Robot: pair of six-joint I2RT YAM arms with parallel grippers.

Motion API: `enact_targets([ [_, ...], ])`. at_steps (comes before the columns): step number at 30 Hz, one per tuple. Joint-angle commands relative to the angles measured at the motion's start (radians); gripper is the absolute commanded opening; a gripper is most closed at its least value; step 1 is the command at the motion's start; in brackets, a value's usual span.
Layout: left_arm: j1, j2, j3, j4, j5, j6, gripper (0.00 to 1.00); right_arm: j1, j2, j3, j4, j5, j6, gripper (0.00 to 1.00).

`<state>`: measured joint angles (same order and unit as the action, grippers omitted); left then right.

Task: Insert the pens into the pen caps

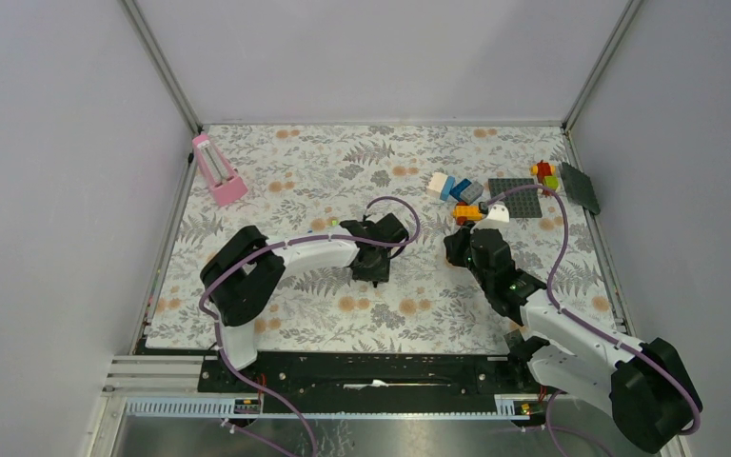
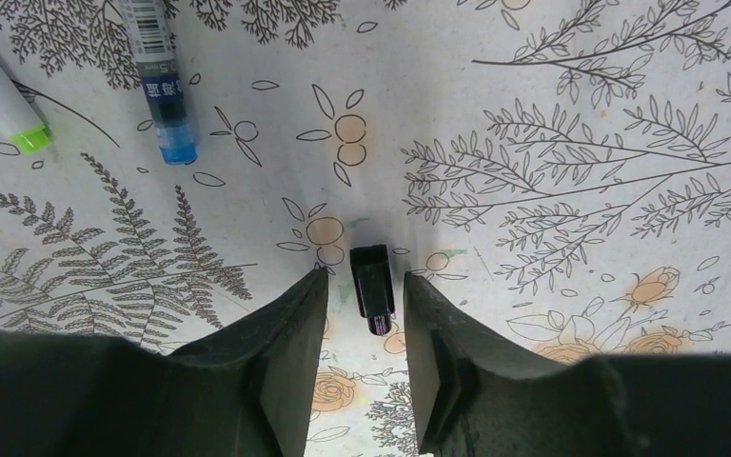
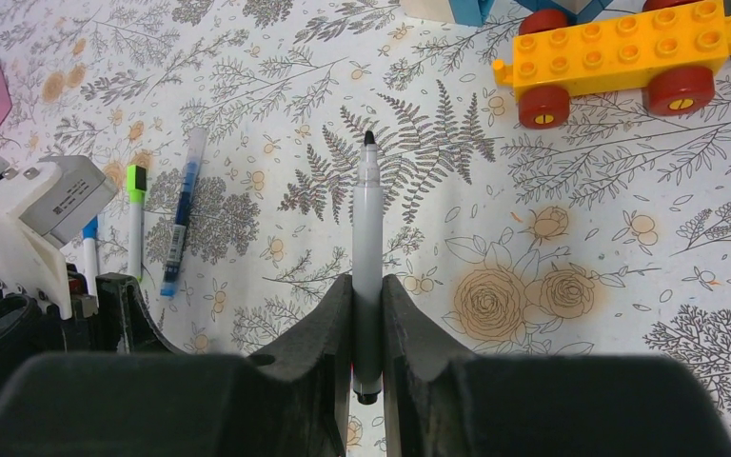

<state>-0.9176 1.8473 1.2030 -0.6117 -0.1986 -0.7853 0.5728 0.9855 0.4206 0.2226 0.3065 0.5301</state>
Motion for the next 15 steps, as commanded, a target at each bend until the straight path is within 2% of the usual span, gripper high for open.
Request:
enact_targets([
  [1,-0.008,0.002,0.038,-0.019,-0.008,0.009,0.39,-0.013,0.003,0.000,0.037,-0.010,0.010,0.00],
  [7,-0.013,0.015,0.047,-0.027,-0.011,0.020,0.24,-0.017,0.005,0.001,0.040,-0.019,0.010,0.00],
  [9,-0.014,0.016,0.051,-0.032,-0.015,0.030,0.22,-0.020,0.008,0.003,0.040,-0.024,0.009,0.00],
  [12,-0.015,0.011,0.047,-0.037,-0.024,0.046,0.24,-0.022,0.005,0.001,0.040,-0.026,0.011,0.00],
  [15,-0.016,0.007,0.047,-0.040,-0.030,0.057,0.35,-0.025,0.004,-0.002,0.044,-0.030,0.011,0.00],
])
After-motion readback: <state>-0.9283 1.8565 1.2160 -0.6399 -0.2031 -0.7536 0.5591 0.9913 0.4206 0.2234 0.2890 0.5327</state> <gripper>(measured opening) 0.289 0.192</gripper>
